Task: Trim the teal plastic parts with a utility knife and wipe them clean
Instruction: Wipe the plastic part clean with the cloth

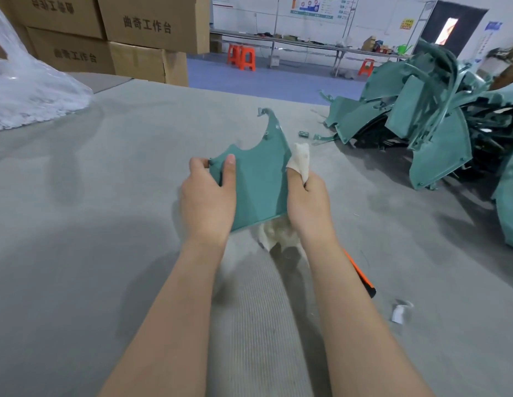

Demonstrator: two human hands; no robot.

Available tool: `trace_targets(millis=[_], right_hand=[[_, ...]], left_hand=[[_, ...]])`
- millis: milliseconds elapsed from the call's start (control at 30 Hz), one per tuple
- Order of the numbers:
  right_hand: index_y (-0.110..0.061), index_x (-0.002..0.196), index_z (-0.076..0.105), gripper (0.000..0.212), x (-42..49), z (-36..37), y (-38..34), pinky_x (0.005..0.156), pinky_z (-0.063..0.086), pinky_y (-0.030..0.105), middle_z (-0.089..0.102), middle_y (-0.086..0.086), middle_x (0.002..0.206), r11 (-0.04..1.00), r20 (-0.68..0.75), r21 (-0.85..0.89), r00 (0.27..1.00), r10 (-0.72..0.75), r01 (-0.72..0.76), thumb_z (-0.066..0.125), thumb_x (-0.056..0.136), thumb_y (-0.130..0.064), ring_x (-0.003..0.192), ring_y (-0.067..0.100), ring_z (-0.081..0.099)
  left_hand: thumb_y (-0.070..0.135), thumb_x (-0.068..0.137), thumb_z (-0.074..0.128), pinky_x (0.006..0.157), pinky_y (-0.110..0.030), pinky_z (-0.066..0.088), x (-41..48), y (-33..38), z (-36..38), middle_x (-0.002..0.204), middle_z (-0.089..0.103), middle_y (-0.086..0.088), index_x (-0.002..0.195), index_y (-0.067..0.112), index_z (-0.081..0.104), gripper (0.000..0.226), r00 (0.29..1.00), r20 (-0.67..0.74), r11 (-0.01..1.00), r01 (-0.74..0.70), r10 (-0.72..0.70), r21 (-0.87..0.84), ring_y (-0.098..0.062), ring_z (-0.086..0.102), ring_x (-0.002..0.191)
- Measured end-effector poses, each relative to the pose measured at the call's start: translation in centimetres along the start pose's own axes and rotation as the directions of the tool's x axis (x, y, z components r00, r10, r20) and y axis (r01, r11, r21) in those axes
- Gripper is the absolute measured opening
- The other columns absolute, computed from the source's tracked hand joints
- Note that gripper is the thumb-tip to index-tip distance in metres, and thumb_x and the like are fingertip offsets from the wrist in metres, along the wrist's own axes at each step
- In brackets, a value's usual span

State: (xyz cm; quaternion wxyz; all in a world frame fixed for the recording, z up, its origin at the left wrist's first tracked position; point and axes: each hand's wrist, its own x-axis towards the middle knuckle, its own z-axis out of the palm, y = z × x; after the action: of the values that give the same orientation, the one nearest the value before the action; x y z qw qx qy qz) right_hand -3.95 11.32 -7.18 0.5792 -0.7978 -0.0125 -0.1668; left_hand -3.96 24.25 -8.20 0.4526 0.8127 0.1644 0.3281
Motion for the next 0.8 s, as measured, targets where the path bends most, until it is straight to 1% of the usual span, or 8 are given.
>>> trace_targets(millis=[67, 133, 333, 433, 500, 567, 667, 800], right_hand=[[-0.017, 0.104, 0.057, 0.022, 0.2, -0.4, 0.0, 0.077, 0.045, 0.028, 0.062, -0.005, 0.092, 0.999, 0.073, -0.012, 0.997, 0.04, -0.04, 0.039, 0.103, -0.03, 0.087, 0.014, 0.056], [-0.022, 0.103, 0.059, 0.018, 0.7, -1.5, 0.4, 0.092, 0.047, 0.033, 0.065, -0.005, 0.103, 0.995, 0.112, 0.012, 0.989, 0.097, -0.099, 0.041, 0.103, -0.029, 0.1, 0.016, 0.059], [-0.013, 0.097, 0.062, 0.03, 1.6, -3.4, 1.0, 0.094, 0.051, 0.051, 0.069, 0.013, 0.107, 0.946, -0.114, 0.191, 0.951, 0.286, -0.261, 0.042, 0.101, -0.035, 0.105, 0.034, 0.064], [-0.017, 0.09, 0.058, 0.023, 1.9, -3.9, 1.4, 0.087, 0.055, 0.045, 0.067, 0.009, 0.099, 0.908, -0.3, 0.355, 0.894, 0.334, -0.22, 0.043, 0.101, -0.029, 0.098, 0.029, 0.065], [-0.017, 0.087, 0.056, 0.019, 2.2, -4.3, 1.6, 0.068, 0.058, 0.032, 0.065, 0.002, 0.088, 0.787, -0.309, 0.58, 0.837, 0.452, -0.21, 0.044, 0.1, -0.02, 0.078, 0.019, 0.066], [-0.015, 0.085, 0.055, 0.017, 2.2, -3.9, 1.5, 0.068, 0.057, 0.032, 0.066, 0.002, 0.084, 0.625, -0.232, 0.751, 0.8, 0.553, -0.215, 0.044, 0.099, -0.012, 0.068, 0.014, 0.064], [-0.01, 0.091, 0.059, 0.016, 1.9, -2.1, 1.0, 0.083, 0.056, 0.045, 0.071, 0.008, 0.098, 0.49, -0.104, 0.839, 0.815, 0.57, -0.236, 0.045, 0.097, -0.008, 0.085, 0.022, 0.07], [-0.005, 0.09, 0.062, 0.014, 1.6, -0.8, 0.6, 0.071, 0.058, 0.04, 0.069, 0.009, 0.077, 0.483, -0.064, 0.842, 0.845, 0.53, -0.239, 0.048, 0.095, -0.003, 0.069, 0.025, 0.066]], left_hand=[[0.053, 0.093, 0.047, 0.074, -0.041, 0.045, -0.2, 0.0, 0.2, 0.096, 0.065, -0.012, 0.111, 0.013, 0.052, 0.045, 0.998, 0.018, 0.997, -0.053, 0.052, 0.057, -0.037, 0.06, 0.094], [0.053, 0.093, 0.048, 0.067, -0.038, 0.039, -0.4, 0.3, 0.3, 0.09, 0.065, -0.013, 0.11, 0.014, 0.052, 0.043, 0.988, 0.063, 0.984, -0.147, 0.141, 0.096, -0.038, 0.06, 0.089], [0.053, 0.086, 0.061, 0.063, -0.035, 0.047, -1.8, 2.0, 0.3, 0.065, 0.056, 0.001, 0.112, 0.025, 0.055, 0.039, 0.92, 0.297, 0.966, -0.256, 0.258, -0.047, -0.023, 0.059, 0.067], [0.051, 0.079, 0.069, 0.063, -0.022, 0.048, -1.3, 2.4, -0.7, 0.068, 0.067, 0.002, 0.114, 0.027, 0.057, 0.044, 0.909, 0.381, 0.877, 0.038, 0.169, -0.48, -0.01, 0.06, 0.062], [0.05, 0.076, 0.07, 0.076, -0.026, 0.055, -0.7, 2.2, -1.3, 0.086, 0.072, 0.003, 0.118, 0.024, 0.054, 0.053, 0.831, 0.531, 0.589, 0.349, 0.165, -0.729, -0.012, 0.067, 0.081], [0.037, 0.08, 0.069, 0.089, -0.032, 0.054, -1.0, 2.5, -0.9, 0.102, 0.071, 0.0, 0.119, 0.018, 0.054, 0.046, 0.765, 0.604, 0.447, 0.47, 0.223, -0.761, -0.017, 0.067, 0.096], [0.024, 0.078, 0.074, 0.074, -0.019, 0.054, -3.6, 3.9, 0.9, 0.096, 0.074, 0.008, 0.106, 0.017, 0.064, 0.031, 0.755, 0.618, 0.596, 0.398, 0.219, -0.698, -0.007, 0.07, 0.09], [0.016, 0.09, 0.066, 0.061, -0.015, 0.052, -4.3, 4.1, 1.7, 0.075, 0.073, 0.016, 0.084, 0.024, 0.068, 0.01, 0.857, 0.502, 0.636, 0.325, 0.115, -0.7, -0.001, 0.069, 0.074]])
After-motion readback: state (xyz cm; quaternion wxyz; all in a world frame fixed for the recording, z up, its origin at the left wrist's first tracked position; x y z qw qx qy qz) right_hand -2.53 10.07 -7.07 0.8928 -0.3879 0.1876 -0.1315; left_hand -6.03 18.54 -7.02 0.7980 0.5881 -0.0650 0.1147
